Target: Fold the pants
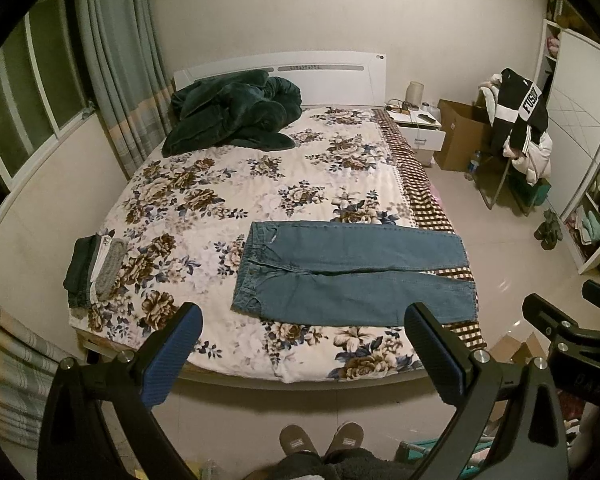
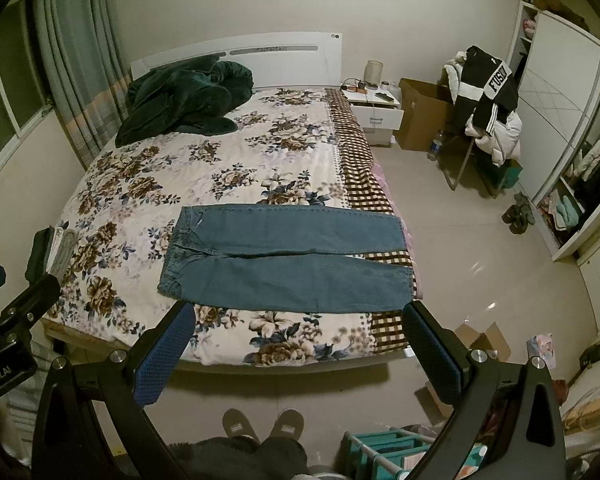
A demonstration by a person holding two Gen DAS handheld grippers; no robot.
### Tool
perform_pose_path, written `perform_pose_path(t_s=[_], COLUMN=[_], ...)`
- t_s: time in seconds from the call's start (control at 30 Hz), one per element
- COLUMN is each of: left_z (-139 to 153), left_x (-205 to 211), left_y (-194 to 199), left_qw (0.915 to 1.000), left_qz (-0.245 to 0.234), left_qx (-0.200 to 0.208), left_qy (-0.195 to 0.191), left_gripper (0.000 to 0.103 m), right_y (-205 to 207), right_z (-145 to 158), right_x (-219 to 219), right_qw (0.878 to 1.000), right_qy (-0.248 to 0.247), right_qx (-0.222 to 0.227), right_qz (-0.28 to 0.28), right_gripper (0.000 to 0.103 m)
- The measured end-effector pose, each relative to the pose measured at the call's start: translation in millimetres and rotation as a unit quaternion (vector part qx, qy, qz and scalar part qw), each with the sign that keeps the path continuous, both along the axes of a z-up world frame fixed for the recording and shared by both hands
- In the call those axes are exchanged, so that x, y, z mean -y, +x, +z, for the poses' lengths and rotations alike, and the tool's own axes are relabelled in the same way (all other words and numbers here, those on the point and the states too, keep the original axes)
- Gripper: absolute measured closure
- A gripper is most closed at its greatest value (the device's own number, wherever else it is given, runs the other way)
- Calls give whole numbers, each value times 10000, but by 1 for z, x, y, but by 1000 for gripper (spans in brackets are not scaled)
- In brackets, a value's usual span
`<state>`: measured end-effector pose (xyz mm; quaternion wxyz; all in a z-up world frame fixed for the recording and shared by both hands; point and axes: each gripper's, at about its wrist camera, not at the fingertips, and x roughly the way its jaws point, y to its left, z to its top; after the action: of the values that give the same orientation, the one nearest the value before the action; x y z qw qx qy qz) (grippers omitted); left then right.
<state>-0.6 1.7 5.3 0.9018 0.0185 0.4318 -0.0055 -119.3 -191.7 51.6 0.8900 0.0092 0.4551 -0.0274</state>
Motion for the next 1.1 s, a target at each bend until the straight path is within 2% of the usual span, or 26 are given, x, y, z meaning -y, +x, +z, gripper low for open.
perform_pose_path(t_s=[0.6,1.0,1.1], left_z=[4,4,12], left_x=[2,2,0], left_y=[0,0,-3], left_qw=[10000,10000,9999], left_qz=[20,25,42], left_qx=[53,81,86], left_qy=[20,37,30], left_gripper=[0,0,0], right_y=[-15,-14,-20], right_z=[-2,-4,-3], right_x=[-24,-17,-21], right_qw=[10000,10000,10000], right_qy=[10,15,13], right_qx=[17,16,26], right_qz=[19,25,21], right_gripper=[0,0,0])
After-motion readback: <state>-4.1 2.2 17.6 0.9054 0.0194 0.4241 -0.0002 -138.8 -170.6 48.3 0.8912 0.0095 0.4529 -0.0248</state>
